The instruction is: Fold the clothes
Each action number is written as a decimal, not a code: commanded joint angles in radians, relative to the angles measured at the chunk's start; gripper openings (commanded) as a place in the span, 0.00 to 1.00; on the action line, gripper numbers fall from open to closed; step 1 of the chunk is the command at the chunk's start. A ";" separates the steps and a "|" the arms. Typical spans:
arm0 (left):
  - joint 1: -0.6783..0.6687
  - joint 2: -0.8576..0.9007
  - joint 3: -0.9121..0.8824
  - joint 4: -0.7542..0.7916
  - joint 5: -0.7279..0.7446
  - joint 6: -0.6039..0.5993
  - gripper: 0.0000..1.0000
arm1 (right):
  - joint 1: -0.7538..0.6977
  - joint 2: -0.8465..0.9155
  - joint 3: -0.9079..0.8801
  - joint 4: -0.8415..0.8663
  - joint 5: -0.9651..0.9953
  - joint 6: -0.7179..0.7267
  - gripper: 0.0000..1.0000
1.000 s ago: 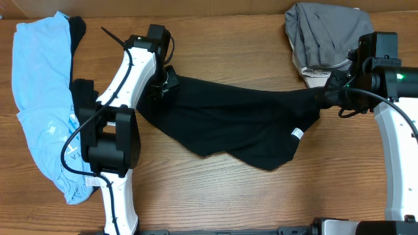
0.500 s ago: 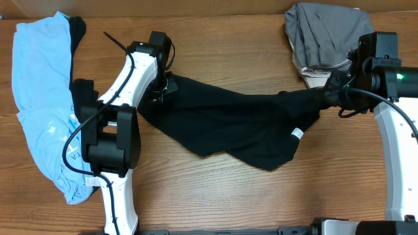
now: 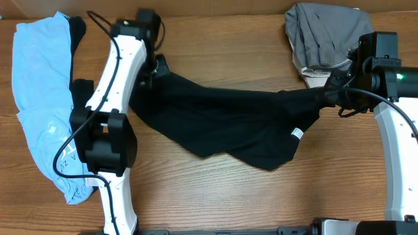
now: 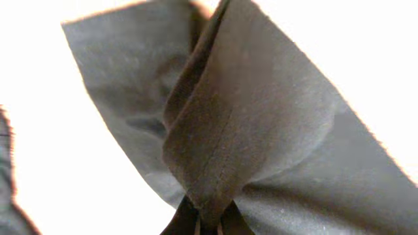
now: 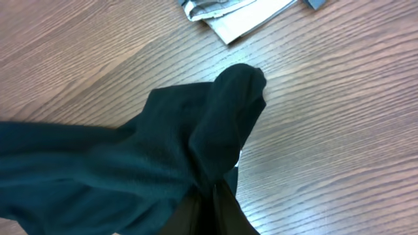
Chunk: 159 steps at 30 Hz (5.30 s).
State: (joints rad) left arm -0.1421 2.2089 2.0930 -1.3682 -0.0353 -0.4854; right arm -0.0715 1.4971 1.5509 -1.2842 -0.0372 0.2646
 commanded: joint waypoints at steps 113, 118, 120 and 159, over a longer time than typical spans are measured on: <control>-0.757 0.623 0.694 0.070 0.378 0.897 0.04 | -0.008 -0.154 0.894 -0.409 -0.029 -0.052 0.04; -0.607 0.560 0.792 -0.062 0.233 0.716 0.04 | -0.008 -0.139 0.894 -0.409 -0.029 -0.052 0.04; -0.531 0.530 0.831 -0.124 0.234 0.674 0.04 | -0.008 -0.125 0.894 -0.409 -0.029 -0.053 0.04; 0.026 0.130 0.910 -0.321 0.061 0.620 0.04 | -0.321 0.081 0.678 -0.256 -0.074 -0.090 0.04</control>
State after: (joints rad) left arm -0.1226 2.5240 2.9841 -1.6878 0.0475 0.1474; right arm -0.3908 1.6909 2.2093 -1.5402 -0.0807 0.1841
